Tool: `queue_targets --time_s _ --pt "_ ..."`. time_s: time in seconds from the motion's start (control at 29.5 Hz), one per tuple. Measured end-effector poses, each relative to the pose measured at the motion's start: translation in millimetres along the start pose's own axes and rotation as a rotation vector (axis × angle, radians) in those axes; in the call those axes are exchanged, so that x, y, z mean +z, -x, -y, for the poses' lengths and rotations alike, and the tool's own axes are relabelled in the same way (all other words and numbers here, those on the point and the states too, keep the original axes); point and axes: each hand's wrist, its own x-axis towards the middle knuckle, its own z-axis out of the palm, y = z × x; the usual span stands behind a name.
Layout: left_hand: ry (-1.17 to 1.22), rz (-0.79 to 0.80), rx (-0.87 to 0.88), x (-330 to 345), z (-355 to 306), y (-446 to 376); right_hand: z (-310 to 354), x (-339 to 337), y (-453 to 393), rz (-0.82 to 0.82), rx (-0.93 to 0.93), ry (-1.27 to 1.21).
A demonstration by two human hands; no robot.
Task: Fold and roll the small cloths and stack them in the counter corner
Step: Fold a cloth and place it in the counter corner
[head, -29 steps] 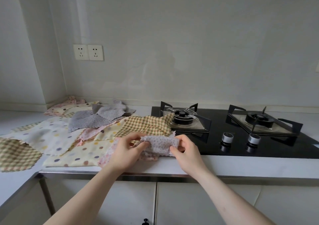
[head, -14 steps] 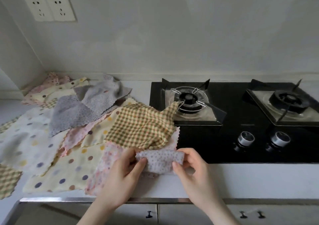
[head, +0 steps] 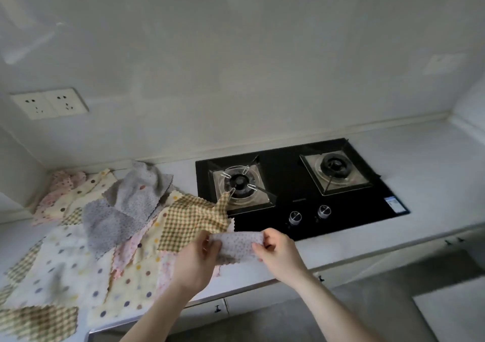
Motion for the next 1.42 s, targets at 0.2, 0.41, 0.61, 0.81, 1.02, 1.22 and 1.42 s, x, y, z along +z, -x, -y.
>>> queue_targets --time_s 0.2,0.41,0.61,0.81,1.02,1.22,1.42 --pt "0.035 0.189 0.124 0 -67 2 16 -62 46 -0.135 0.051 -0.013" --pt "-0.039 0.322 0.266 35 -142 -19 3 -133 62 -0.255 0.11 -0.042" --pt "-0.037 0.382 0.344 98 -219 -31 -35 -215 63 -0.362 0.155 -0.041" --pt "-0.016 0.396 0.331 195 -313 -20 -100 -335 83 -0.383 0.193 -0.011" --pt "-0.003 0.386 0.285 266 -387 -17 -131 -439 81 -0.36 0.175 0.01" --pt "0.03 0.373 0.238 300 -430 -43 -143 -495 51 -0.36 0.169 -0.007" --pt "-0.014 0.428 0.244 333 -459 -99 -161 -535 10 -0.401 0.183 0.007"
